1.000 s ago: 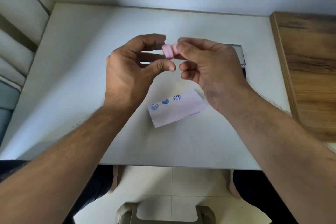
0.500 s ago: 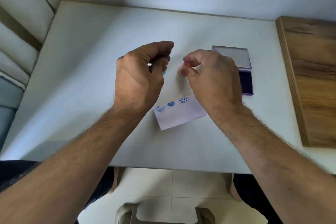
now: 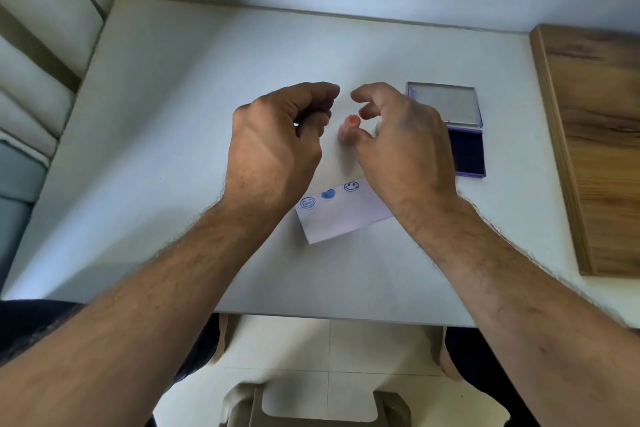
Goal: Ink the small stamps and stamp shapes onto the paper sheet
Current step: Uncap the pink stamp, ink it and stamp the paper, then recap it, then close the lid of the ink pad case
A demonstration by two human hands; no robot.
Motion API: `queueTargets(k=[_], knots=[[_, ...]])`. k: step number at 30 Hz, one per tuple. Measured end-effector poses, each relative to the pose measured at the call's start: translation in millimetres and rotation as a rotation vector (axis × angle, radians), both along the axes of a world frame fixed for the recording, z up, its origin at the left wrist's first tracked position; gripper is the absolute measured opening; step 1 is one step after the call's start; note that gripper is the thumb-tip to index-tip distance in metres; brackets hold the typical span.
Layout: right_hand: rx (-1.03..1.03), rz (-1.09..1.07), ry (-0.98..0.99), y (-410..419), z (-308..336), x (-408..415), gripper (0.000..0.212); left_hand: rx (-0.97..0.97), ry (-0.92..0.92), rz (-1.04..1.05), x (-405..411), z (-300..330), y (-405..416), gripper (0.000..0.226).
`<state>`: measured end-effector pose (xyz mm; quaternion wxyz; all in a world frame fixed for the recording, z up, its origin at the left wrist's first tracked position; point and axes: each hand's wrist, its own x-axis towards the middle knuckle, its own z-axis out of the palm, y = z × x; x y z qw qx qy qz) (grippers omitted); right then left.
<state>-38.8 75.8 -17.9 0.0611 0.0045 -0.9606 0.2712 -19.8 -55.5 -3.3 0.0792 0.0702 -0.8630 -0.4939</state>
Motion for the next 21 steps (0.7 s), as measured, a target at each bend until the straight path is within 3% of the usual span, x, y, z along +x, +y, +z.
queueTargets(k=[11,21], knots=[[-0.115,-0.109,-0.003,39,14,13,0.032,-0.035,-0.019,-0.075,7,2,15,0.032],[-0.025,-0.211,-0.090,87,6,27,0.059,-0.109,-0.014,-0.195,24,1,32,0.033]])
